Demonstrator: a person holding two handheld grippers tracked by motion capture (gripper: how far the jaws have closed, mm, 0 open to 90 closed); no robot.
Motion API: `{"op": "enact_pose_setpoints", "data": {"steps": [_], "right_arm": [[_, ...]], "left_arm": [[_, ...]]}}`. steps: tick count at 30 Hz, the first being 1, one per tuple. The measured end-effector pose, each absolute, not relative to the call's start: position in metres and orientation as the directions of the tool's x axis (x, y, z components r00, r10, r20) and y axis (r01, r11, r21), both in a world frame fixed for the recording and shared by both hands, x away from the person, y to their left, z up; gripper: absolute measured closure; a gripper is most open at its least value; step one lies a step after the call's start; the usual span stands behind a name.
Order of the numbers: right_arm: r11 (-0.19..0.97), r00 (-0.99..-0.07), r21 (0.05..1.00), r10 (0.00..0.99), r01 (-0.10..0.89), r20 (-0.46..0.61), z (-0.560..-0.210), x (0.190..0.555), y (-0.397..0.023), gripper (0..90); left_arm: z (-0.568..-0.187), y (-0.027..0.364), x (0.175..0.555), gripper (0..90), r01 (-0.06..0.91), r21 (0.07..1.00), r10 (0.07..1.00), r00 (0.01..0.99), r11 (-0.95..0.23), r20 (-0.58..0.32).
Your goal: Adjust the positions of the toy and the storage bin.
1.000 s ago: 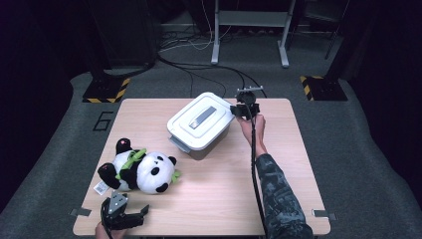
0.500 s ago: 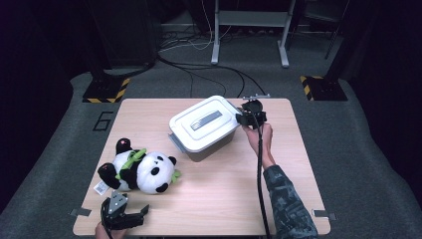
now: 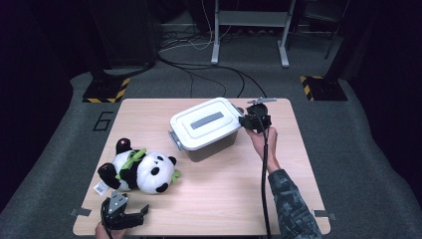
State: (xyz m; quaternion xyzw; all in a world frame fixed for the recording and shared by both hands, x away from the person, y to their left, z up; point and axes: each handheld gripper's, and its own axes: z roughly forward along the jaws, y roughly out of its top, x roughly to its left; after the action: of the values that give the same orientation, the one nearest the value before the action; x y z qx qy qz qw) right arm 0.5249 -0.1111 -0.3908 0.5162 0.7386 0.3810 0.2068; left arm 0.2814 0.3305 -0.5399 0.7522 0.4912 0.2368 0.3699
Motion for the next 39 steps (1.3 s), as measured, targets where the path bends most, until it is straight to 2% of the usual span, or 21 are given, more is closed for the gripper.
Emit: {"op": "enact_pose_setpoints", "data": {"steps": [1,7,10,17,22,28,31,32,33,39], "right_arm": [[0.178,-0.39,0.775,0.916,0.606,0.095,-0.392,0.529,-0.113,63.0],[0.155,-0.401,0.791,0.908,0.592,0.123,-0.391,0.54,-0.118,57.2],[0.167,-0.406,0.787,0.907,0.594,0.114,-0.391,0.545,-0.117,56.9],[0.085,-0.315,0.787,0.938,0.611,0.144,-0.404,0.565,-0.13,56.7],[0.087,-0.313,0.761,0.936,0.643,0.158,-0.415,0.573,-0.134,57.1],[0.047,-0.332,0.745,0.913,0.665,0.239,-0.426,0.58,-0.138,61.6],[0.025,-0.363,0.737,0.881,0.676,0.303,-0.427,0.581,-0.14,78.5],[0.025,-0.363,0.737,0.881,0.676,0.303,-0.427,0.581,-0.14,78.5],[0.029,-0.369,0.742,0.88,0.67,0.299,-0.428,0.58,-0.137,82.9],[0.049,-0.366,0.757,0.894,0.652,0.257,-0.428,0.574,-0.133,83.7]], "left_arm": [[-0.54,0.331,0.281,5.2,0.564,0.789,0.914,0.405,-0.244,-0.007],[-0.539,0.331,0.281,5.2,0.567,0.786,0.913,0.407,-0.246,-0.008],[-0.54,0.331,0.282,5.2,0.566,0.787,0.913,0.407,-0.246,-0.006],[-0.54,0.331,0.282,5.4,0.565,0.787,0.913,0.409,-0.247,-0.007],[-0.539,0.331,0.282,5.4,0.567,0.786,0.913,0.409,-0.248,-0.007],[-0.539,0.331,0.282,5.4,0.569,0.783,0.913,0.409,-0.249,-0.007],[-0.539,0.331,0.282,5.4,0.569,0.784,0.913,0.408,-0.248,-0.007],[-0.539,0.331,0.282,5.4,0.569,0.784,0.913,0.408,-0.248,-0.007],[-0.539,0.331,0.282,5.4,0.569,0.784,0.913,0.408,-0.248,-0.007],[-0.539,0.331,0.282,5.4,0.569,0.784,0.913,0.408,-0.248,-0.007]]}}
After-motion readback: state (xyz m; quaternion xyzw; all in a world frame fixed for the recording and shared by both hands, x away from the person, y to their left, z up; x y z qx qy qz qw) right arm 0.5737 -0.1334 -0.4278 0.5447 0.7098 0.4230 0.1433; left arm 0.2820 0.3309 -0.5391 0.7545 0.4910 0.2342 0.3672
